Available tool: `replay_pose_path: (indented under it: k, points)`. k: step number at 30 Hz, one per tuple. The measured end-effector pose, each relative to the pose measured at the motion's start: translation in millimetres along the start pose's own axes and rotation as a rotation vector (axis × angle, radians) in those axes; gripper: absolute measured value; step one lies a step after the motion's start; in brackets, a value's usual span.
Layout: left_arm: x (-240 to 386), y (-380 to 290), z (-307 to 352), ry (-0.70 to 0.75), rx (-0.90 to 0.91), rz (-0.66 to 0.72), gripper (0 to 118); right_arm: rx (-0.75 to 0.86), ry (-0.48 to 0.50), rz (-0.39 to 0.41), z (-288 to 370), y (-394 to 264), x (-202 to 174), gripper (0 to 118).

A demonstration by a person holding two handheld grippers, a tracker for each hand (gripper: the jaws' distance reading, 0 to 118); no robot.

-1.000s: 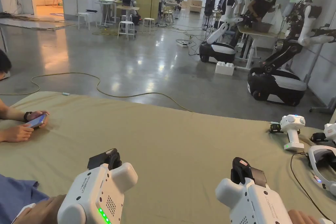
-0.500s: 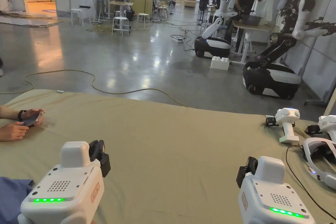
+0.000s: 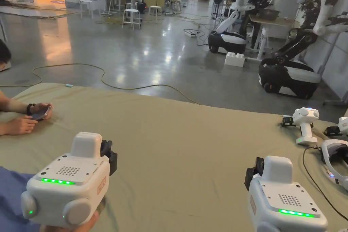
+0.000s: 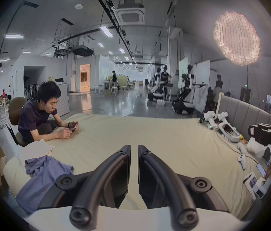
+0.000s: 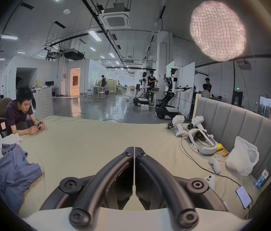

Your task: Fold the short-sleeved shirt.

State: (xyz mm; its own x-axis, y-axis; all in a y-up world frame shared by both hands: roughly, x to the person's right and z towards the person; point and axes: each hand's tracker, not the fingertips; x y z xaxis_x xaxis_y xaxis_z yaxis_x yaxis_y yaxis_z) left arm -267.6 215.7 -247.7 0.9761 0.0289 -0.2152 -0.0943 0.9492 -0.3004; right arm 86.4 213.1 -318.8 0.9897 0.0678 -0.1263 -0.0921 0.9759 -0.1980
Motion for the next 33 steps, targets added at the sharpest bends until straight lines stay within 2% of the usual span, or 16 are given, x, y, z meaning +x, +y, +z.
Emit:
replay_pose_path:
  k: [8,15,17,20,21,22,23,25,30,33]
  points:
    - [-76.9,-18.2,16.5,0.064,-0.225,0.000,10,-0.048,0.036,0.015,-9.5,-8.7,-14.3,1]
    - [-170.0,-55.3,30.7,0.174,-0.398,0.079,12,-0.110,0.090,0.041,-20.7,-25.6,-37.8,1]
    - [-192.5,-66.1,32.5,0.165,-0.449,0.119,26,-0.123,0.103,0.044,-23.2,-28.9,-43.8,1]
    - [-226.7,-86.9,28.0,0.216,-0.531,0.190,35,-0.136,0.112,0.055,-23.7,-31.7,-52.5,1]
    - [-236.2,-94.8,25.5,0.233,-0.578,0.211,54,-0.138,0.115,0.059,-24.3,-32.5,-55.1,1]
    - [-243.7,-103.2,23.1,0.226,-0.603,0.232,67,-0.142,0.117,0.061,-24.6,-33.0,-57.4,1]
    - [-249.7,-110.9,20.8,0.223,-0.624,0.244,72,-0.146,0.118,0.063,-24.4,-33.4,-59.3,1]
    - [-254.5,-124.6,15.7,0.174,-0.689,0.262,72,-0.156,0.124,0.070,-25.5,-34.5,-63.4,1]
    - [-244.9,-157.1,-4.2,0.166,-0.831,0.248,72,-0.171,0.130,0.090,-28.5,-40.6,-68.6,1]
    - [-237.7,-170.4,-11.9,0.210,-0.885,0.232,71,-0.185,0.133,0.105,-28.7,-44.0,-70.4,1]
